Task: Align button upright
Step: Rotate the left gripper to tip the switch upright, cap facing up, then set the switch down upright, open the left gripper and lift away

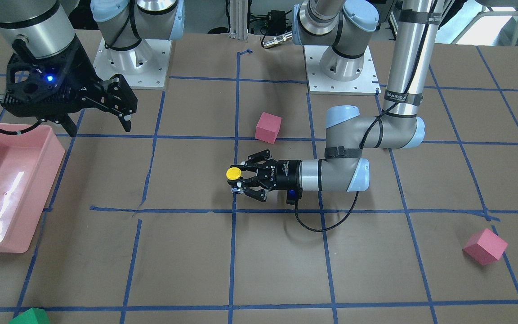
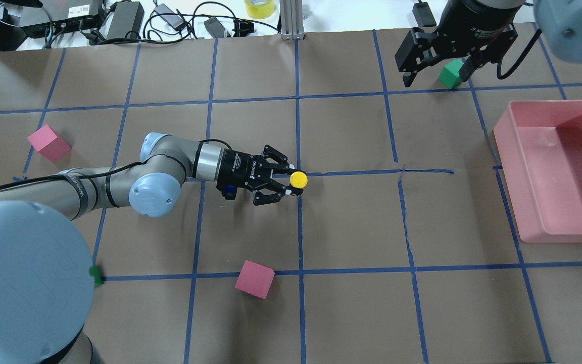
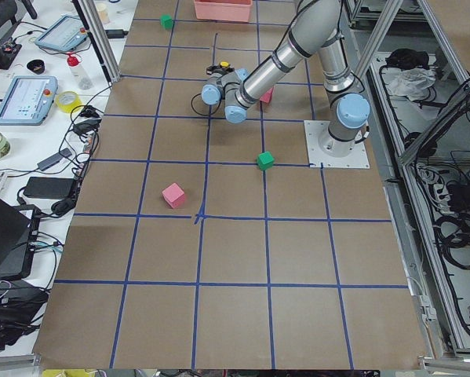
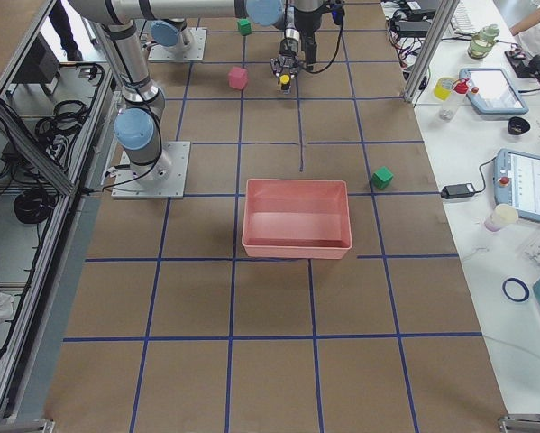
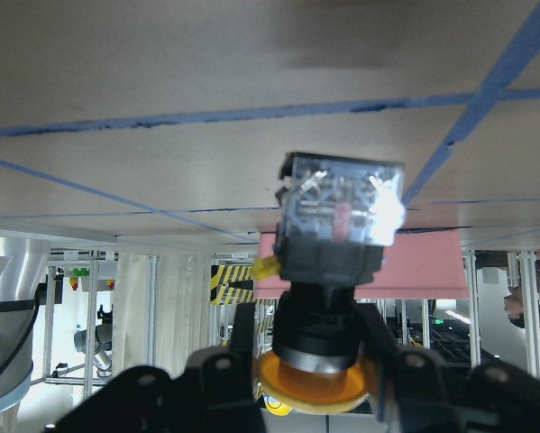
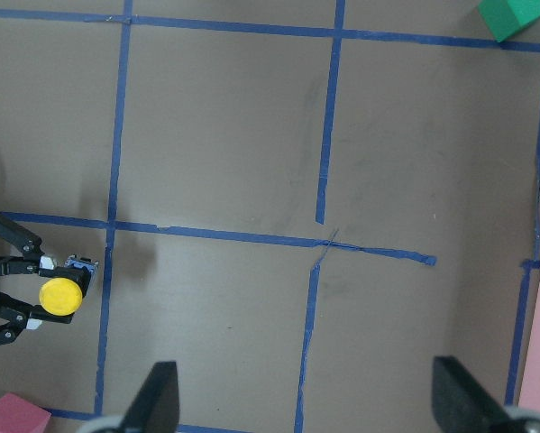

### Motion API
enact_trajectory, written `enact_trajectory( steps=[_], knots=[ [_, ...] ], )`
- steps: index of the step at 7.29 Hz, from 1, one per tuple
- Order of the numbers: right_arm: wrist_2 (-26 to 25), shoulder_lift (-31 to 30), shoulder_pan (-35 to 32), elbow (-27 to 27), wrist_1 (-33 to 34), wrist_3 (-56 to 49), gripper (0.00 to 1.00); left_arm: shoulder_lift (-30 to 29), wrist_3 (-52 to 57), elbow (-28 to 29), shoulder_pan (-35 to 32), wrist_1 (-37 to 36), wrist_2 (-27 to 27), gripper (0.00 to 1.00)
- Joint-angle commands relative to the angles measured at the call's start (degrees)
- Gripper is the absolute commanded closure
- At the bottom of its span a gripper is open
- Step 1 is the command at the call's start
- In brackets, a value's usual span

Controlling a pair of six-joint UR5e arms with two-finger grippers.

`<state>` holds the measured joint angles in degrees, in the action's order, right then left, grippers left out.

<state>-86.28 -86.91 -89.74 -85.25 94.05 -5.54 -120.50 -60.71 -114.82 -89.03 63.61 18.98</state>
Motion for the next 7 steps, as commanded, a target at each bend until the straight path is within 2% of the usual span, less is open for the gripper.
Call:
enact_trajectory(
  steps=[1, 5, 6, 7],
  knots=[
    [-0.03, 0.07, 0.0, -0.09, 0.0, 0.0, 0.0, -1.4, 0.59, -0.06, 0.0, 0.11, -0.88, 1.0],
    [0.15, 0.07, 0.0, -0.7, 0.08, 0.0, 0.0, -2.9, 1.21, 0.47, 0.0, 1.34, -0.79, 0.98],
    [0.15, 0.07, 0.0, -0.7, 0.08, 0.09, 0.0, -2.99, 0.77, 0.56, 0.0, 1.52, -0.53, 0.74],
    [0.06, 0.07, 0.09, -0.79, 0.08, 0.0, 0.0, -2.99, 0.77, 0.56, 0.0, 1.78, -0.18, 0.56]
  ],
)
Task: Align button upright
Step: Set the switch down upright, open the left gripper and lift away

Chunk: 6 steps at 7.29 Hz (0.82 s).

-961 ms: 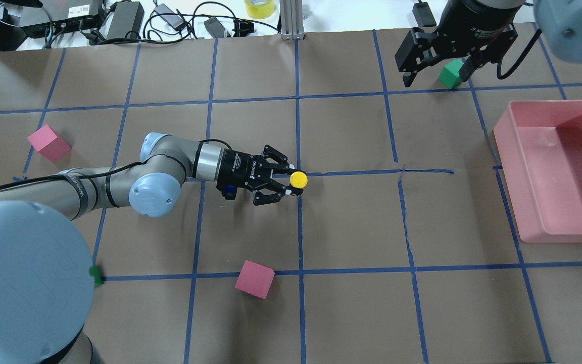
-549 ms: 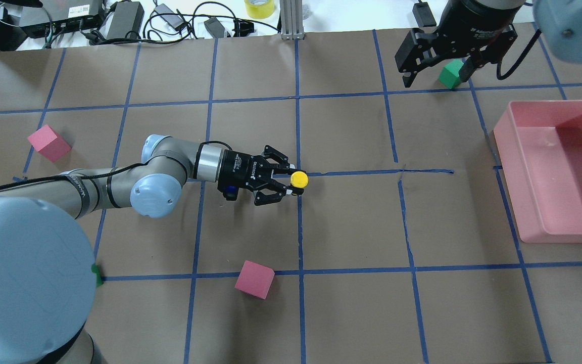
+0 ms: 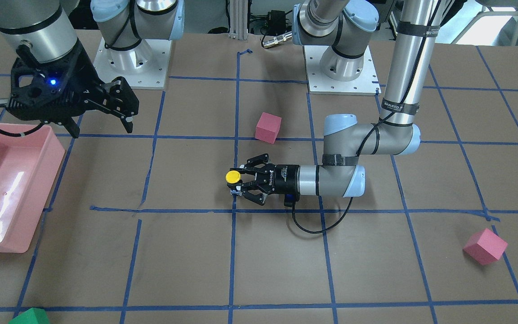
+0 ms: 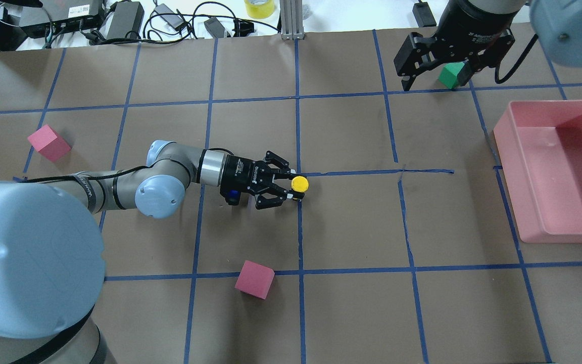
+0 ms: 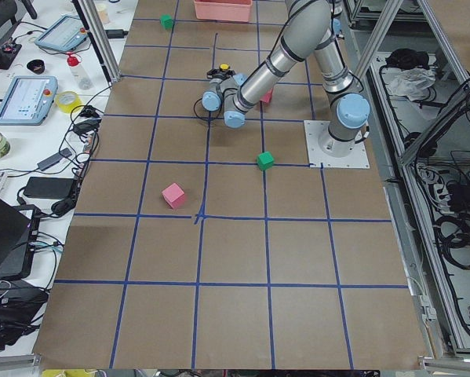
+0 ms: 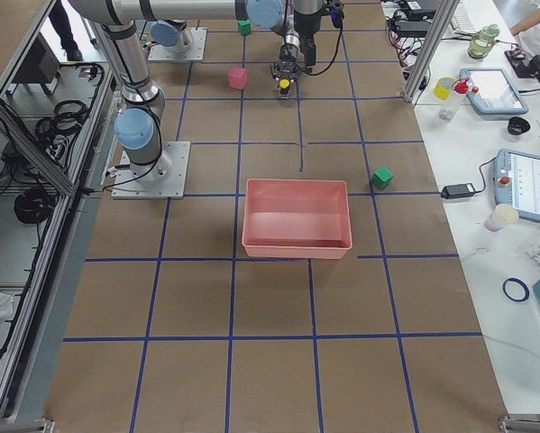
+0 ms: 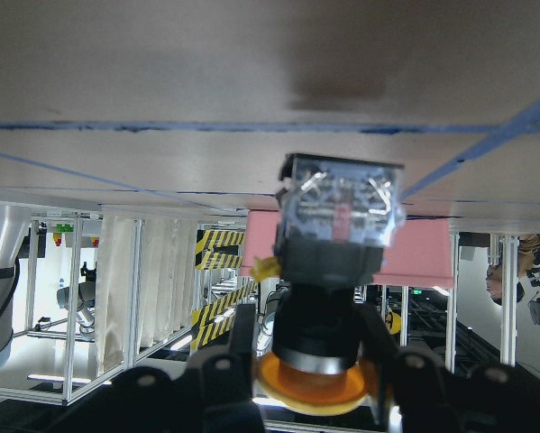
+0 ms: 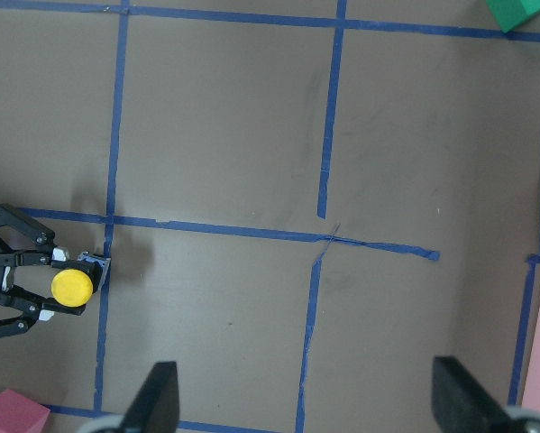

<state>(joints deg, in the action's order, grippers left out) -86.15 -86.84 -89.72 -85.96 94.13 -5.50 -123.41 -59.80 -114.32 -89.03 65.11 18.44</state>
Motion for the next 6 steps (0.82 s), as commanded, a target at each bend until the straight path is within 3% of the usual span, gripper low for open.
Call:
enact_trajectory(
  steps=[1, 3, 4, 5, 6],
  knots=[
    [0.02, 0.0, -0.02, -0.09, 0.0, 0.05, 0.0, -0.08, -0.14, 0.06, 0.0, 0.54, 0.55, 0.5],
    [0.02, 0.09, -0.02, -0.35, 0.0, 0.05, 0.0, 0.18, -0.23, 0.15, 0.0, 0.55, 0.64, 0.27],
    [0.11, 0.0, -0.02, -0.44, 0.09, 0.14, 0.0, 1.05, -1.1, 0.32, 0.0, 0.55, 0.72, 0.22],
    [0.11, 0.09, -0.02, -0.44, 0.18, 0.05, 0.0, 2.54, -5.64, 2.15, 0.0, 0.29, 2.64, 0.18],
    [0.11, 0.0, -0.11, -0.44, 0.18, 0.14, 0.0, 4.04, -9.68, 5.82, 0.0, 0.02, 9.01, 0.05]
  ],
)
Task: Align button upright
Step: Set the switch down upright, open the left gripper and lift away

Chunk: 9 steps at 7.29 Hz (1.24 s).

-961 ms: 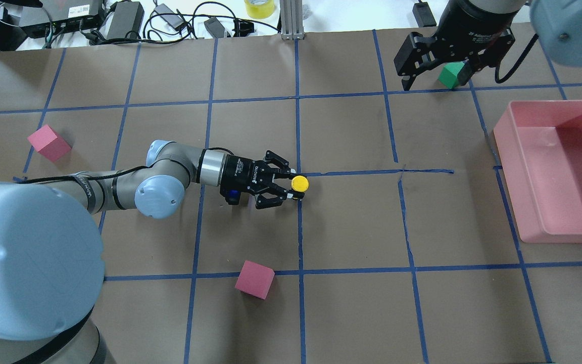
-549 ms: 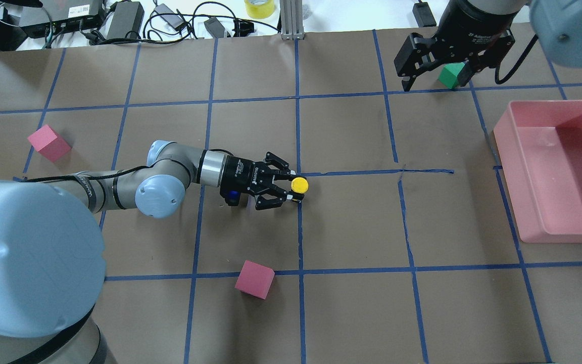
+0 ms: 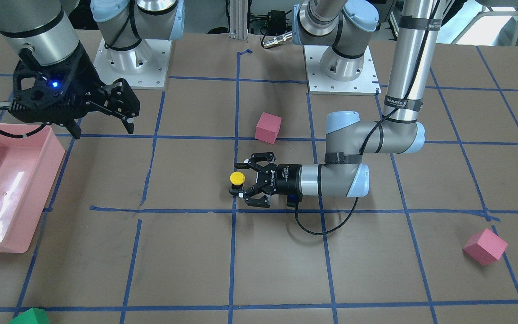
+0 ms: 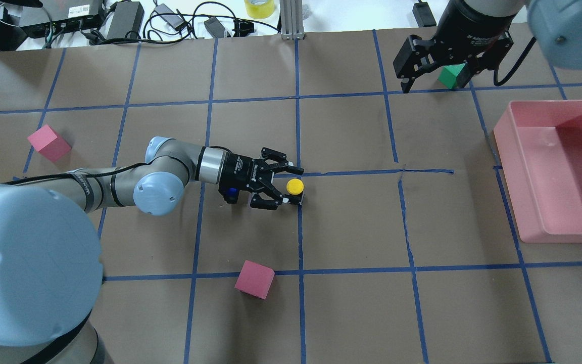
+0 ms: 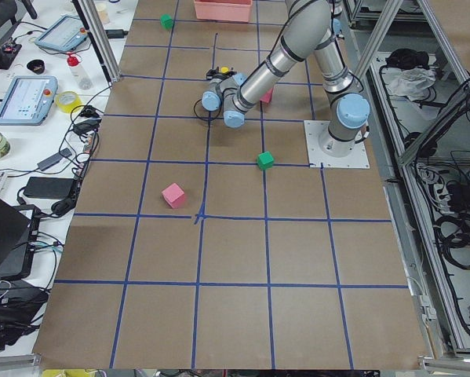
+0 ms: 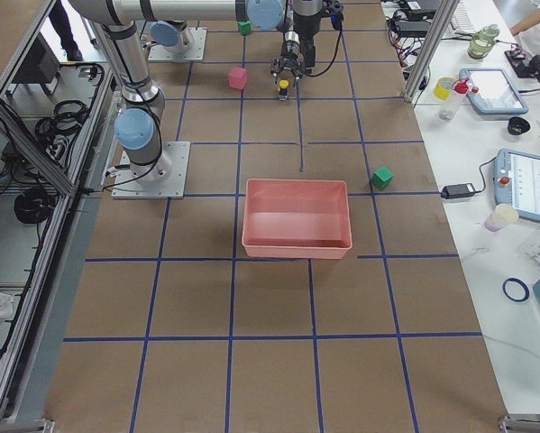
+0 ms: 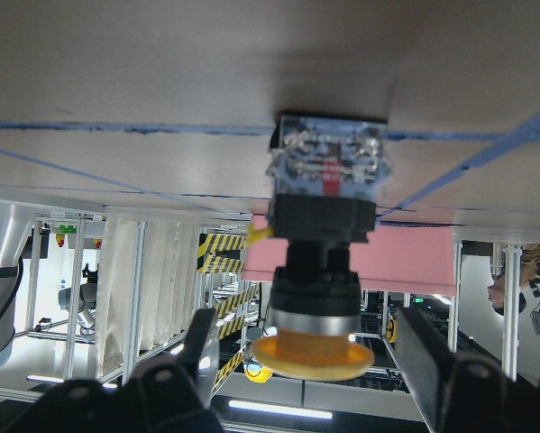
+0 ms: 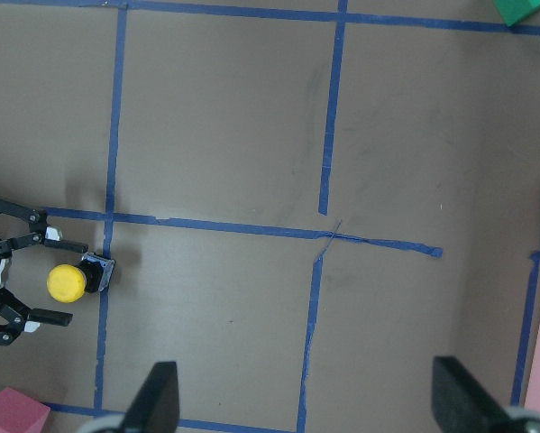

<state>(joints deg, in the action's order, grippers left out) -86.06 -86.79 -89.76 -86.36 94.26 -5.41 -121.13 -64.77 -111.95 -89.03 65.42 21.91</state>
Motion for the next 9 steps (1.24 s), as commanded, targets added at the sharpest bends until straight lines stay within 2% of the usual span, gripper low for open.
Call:
enact_trajectory(
  steps=[1, 2, 3, 4, 5, 6, 7, 8, 9],
  knots=[
    [0.01, 0.04, 0.02, -0.03, 0.04, -0.04, 0.0, 3.52, -9.27, 8.1, -0.09, 0.31, 10.91, 0.0],
    [0.01, 0.13, 0.02, -0.12, 0.04, 0.05, 0.0, 5.02, -12.88, 10.84, -0.09, 0.23, 12.44, 0.0],
    [0.01, 0.13, 0.02, -0.21, 0.04, 0.05, 0.0, 7.03, -12.57, 12.44, 0.35, -0.46, 16.72, 0.0],
    [0.01, 0.22, -0.07, -0.21, 0.39, 0.05, 0.0, 8.7, -11.09, 13.85, 0.61, -0.91, 22.42, 0.0],
    [0.79, 0.05, -0.07, -0.21, 0.48, 0.31, 0.0, 10.46, -7.59, 16.12, 0.7, -0.65, 23.87, 0.0],
    [0.8, 0.04, 0.02, 0.05, 0.48, 0.31, 0.0, 11.52, -0.42, 18.67, 0.96, -1.08, 29.54, 0.0],
    [0.8, -0.22, -0.16, -0.12, 0.66, 0.49, 0.0, 12.4, 10.26, 20.26, 1.05, 0.39, 37.77, 0.0],
    [0.72, -0.22, -0.24, -0.12, 0.66, 0.75, 0.0, 13.54, 23.86, 20.97, 1.05, 2.84, 48.56, 0.0],
    [0.63, -0.05, -0.51, -0.12, 0.57, 0.93, 0.0, 15.47, 34.0, 21.07, 0.88, 6.26, 55.63, 0.0]
  ],
)
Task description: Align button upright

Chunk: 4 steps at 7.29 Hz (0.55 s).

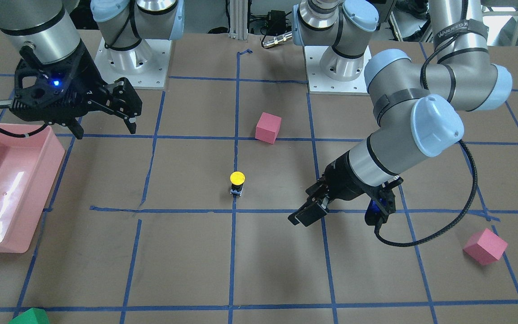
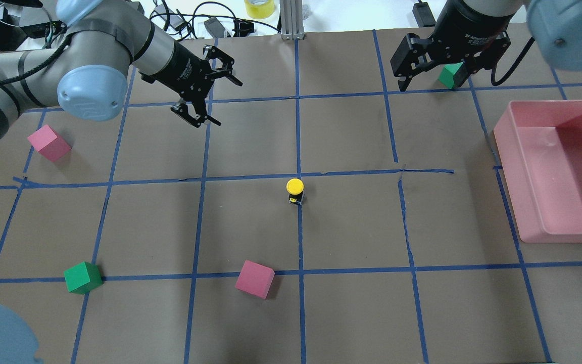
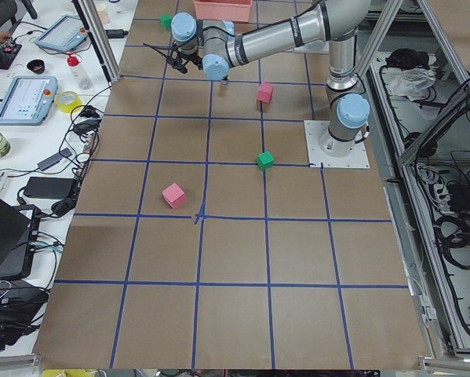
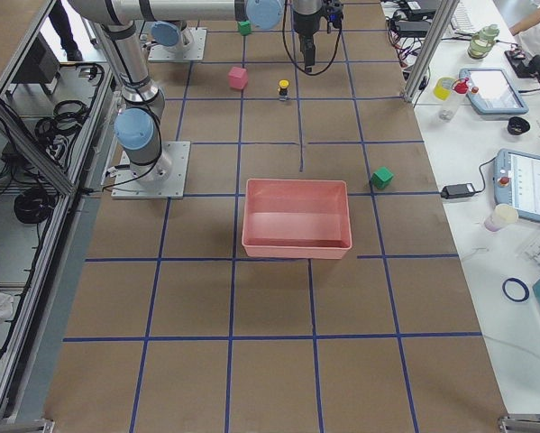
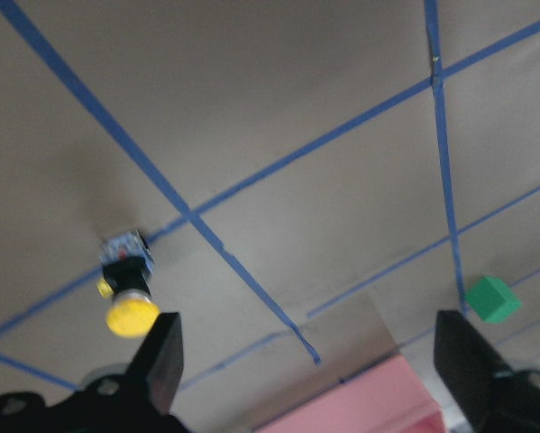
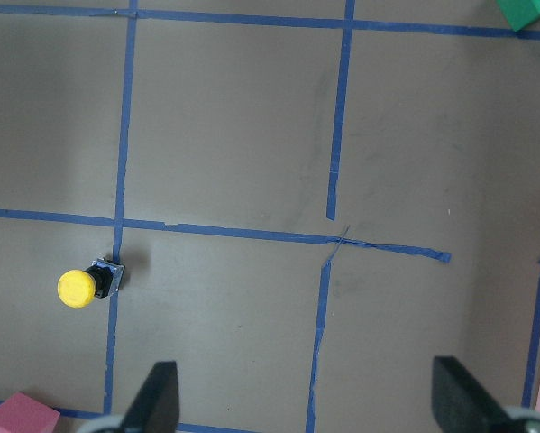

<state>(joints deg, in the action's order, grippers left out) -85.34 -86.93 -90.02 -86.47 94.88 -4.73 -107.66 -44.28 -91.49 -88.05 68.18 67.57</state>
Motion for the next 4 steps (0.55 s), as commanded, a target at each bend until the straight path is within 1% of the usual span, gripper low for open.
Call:
enact_trajectory(
  steps=[1, 2, 3, 4],
  knots=[
    [-0.09, 0.27, -1.55, -0.11, -0.13, 2.07, 0.0, 4.62, 22.05, 1.13, -0.02, 3.8, 15.43, 0.0],
    [-0.61, 0.44, -3.48, -0.02, 0.04, 5.66, 0.0, 7.09, 35.18, 2.18, -0.1, 4.07, 15.66, 0.0],
    [-1.57, 0.45, -5.93, -0.02, 0.04, 9.09, 0.0, 10.16, 38.45, 2.36, -0.1, 6.25, 16.09, 0.0],
    [-4.63, 0.53, -6.91, -0.11, 0.13, 9.12, 0.0, 11.75, 39.17, 0.89, 0.24, 7.4, 16.53, 0.0]
  ],
)
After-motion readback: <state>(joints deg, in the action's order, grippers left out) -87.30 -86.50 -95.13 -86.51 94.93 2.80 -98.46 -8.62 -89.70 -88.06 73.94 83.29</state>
